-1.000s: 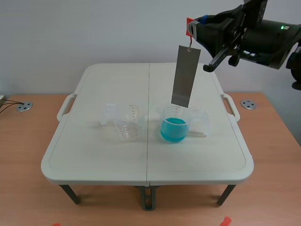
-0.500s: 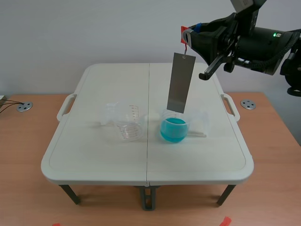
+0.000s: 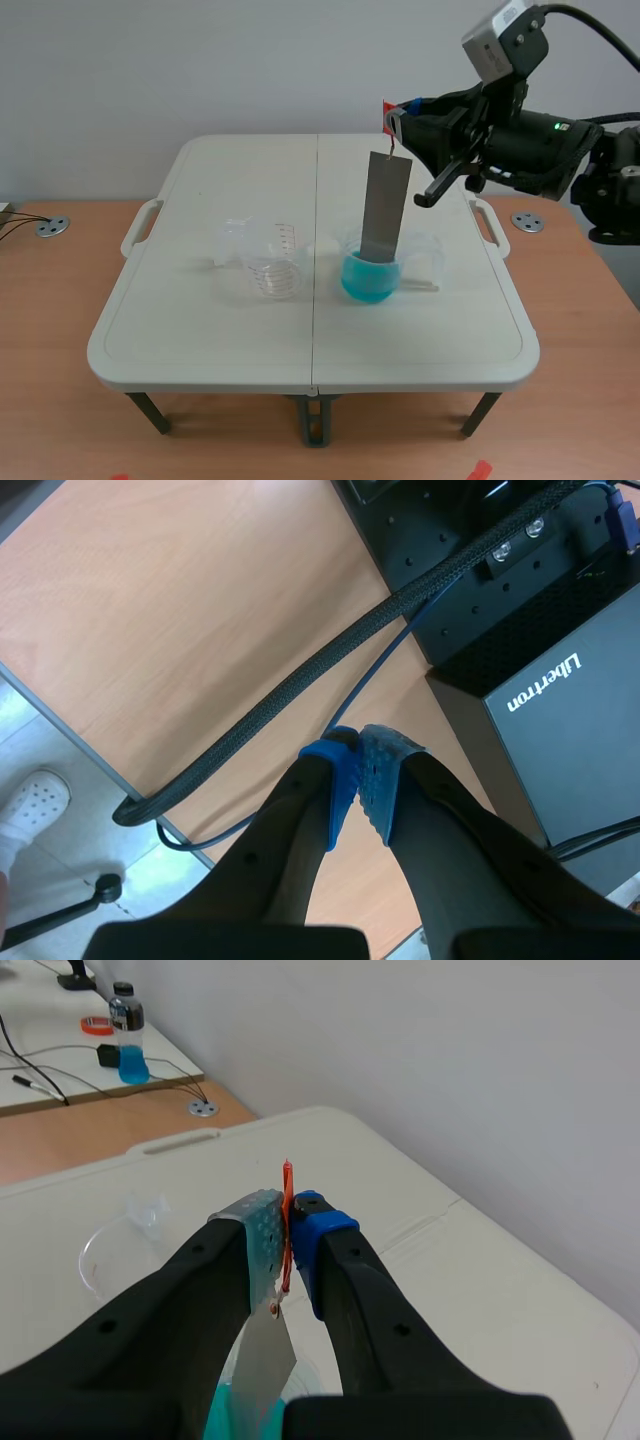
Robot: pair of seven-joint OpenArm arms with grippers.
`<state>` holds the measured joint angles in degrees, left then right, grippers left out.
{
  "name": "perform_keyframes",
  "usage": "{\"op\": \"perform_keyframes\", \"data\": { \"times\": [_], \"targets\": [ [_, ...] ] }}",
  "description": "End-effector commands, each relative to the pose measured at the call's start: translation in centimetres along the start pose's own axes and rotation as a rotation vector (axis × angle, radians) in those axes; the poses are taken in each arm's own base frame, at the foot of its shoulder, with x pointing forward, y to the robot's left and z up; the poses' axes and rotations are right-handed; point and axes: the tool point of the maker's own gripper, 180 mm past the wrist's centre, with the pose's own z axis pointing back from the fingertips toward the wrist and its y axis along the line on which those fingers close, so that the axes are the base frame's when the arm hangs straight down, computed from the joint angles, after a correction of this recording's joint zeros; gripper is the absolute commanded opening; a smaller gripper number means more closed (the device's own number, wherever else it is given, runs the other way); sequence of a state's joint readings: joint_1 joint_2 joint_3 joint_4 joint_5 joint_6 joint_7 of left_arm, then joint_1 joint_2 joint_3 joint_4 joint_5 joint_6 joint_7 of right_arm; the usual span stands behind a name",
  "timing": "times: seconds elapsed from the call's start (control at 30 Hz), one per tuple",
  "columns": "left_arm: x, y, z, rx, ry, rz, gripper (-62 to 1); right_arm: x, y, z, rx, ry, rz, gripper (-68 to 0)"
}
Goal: Hold the metal plate by the orange handle, dip it into the blue solution, take it out and point at it, then put the plate back in the beaker on the left.
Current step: 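Lower the plate into the blue solution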
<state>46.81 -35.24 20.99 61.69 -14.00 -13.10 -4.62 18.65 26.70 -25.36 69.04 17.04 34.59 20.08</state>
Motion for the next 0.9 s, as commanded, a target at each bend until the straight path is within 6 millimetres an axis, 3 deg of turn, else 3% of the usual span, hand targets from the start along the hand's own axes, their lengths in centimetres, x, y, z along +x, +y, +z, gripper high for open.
{"op": "perform_keyframes", "data": {
  "times": [0.0,0.27,0.53,0.87],
  "targets": [
    [0.1,-0.8,0.0,-0.016,-0.011,0.009,-59.0,1.6,-0.2,-0.5,-0.001,-0.054,0.007,-66.2],
    [0.1,-1.2,-0.2,-0.018,-0.011,0.023,-59.1,0.2,0.2,-0.7,-0.001,-0.036,-0.02,-66.2],
    [0.1,-1.5,-0.4,-0.02,-0.015,0.033,-59.1,-1.5,1.8,-1.3,0.034,-0.001,-0.025,-66.2],
    [0.1,-1.5,-0.4,-0.02,-0.015,0.033,-59.1,-2.9,1.8,-1.0,0.035,0.039,-0.024,-66.2]
  ]
}}
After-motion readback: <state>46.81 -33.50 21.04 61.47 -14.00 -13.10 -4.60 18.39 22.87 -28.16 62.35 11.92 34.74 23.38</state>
